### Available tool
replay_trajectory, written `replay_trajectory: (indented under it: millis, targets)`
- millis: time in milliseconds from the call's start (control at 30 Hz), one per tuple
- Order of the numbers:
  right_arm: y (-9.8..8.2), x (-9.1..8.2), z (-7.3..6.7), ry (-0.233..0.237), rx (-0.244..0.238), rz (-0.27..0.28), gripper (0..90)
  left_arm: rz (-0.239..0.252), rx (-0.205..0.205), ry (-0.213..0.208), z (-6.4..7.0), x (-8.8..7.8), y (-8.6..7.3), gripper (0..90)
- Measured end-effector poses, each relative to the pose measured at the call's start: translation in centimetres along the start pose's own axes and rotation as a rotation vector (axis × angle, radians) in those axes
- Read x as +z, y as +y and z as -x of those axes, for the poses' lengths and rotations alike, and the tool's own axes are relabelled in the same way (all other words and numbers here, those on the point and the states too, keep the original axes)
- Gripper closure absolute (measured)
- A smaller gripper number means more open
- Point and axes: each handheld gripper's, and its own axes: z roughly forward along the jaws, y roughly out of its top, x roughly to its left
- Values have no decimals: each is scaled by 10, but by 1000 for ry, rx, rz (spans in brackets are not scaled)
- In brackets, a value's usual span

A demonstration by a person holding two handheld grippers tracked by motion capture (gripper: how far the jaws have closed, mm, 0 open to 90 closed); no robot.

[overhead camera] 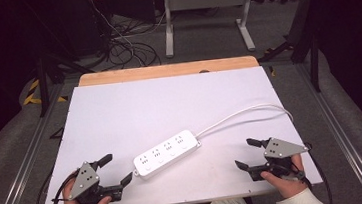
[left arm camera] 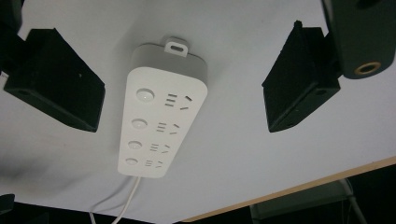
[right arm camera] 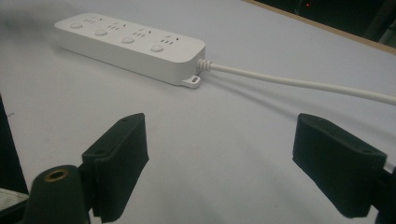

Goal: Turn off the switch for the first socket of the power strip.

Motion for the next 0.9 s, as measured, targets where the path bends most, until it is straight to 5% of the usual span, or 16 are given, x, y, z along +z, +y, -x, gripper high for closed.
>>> replay_trajectory:
  millis: [533,667,900]
  targets:
    - [0,0,-1,4,-4,0,190,5,12,5,-1,-1,2,151]
    - [0,1,-1,5,-4,-2,191,-27,41,2,0,-2,5,183]
    - [-1,1,-1,6,-2,-10,196,-62,12,-34,0,-2,13,265]
